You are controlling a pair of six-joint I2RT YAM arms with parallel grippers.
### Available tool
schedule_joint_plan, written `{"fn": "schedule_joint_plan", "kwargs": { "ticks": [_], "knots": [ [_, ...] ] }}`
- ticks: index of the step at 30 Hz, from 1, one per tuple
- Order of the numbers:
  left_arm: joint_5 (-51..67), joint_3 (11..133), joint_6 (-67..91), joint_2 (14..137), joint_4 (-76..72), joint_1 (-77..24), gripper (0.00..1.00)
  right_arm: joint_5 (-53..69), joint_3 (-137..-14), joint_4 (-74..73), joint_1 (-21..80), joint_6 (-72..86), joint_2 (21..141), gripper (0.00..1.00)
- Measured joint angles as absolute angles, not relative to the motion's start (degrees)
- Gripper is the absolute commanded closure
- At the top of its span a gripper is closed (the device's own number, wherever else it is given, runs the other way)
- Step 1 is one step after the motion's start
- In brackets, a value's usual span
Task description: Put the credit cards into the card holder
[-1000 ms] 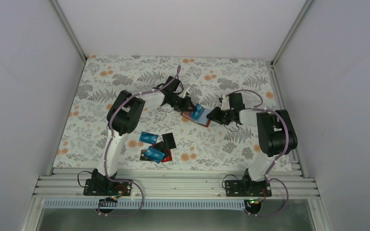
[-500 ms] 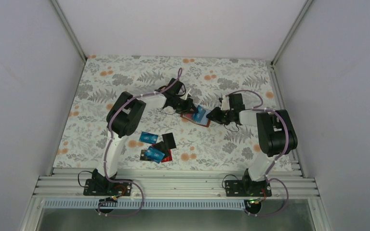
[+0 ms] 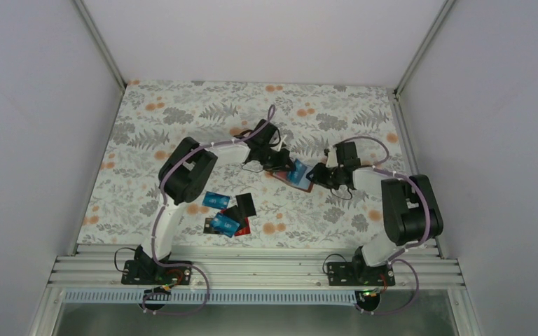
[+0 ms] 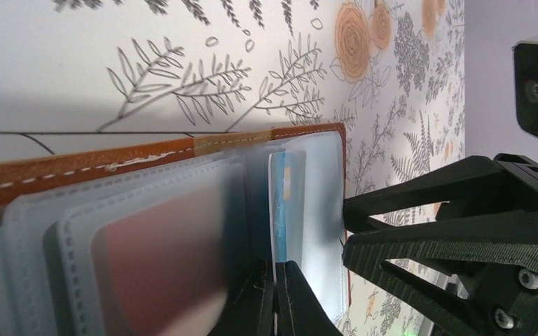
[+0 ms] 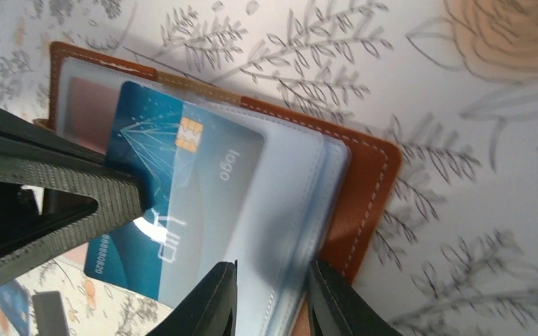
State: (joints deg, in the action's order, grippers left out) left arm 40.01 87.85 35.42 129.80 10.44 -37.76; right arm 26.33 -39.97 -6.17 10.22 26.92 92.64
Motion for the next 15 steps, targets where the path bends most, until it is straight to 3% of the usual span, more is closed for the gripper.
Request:
{"fn": "schedule_joint_plan", "kwargs": {
  "ticks": [4, 9, 15],
  "knots": [
    [37.41, 88.51, 35.14, 129.25, 12.47, -38.87, 0.89, 23.86, -38.37, -8.97, 10.41, 26.96, 89.56, 0.69],
    [34.37, 89.78, 34.24, 129.25, 15.66, -39.46, 0.71, 21.10, -37.21, -12.91, 10.48, 27.11, 86.72, 0.64],
    [30.74, 93.14, 32.16, 129.25, 20.56, -40.84, 0.62, 18.13, -36.69, -15.22, 10.48, 27.44, 85.14, 0.76]
  ]
}}
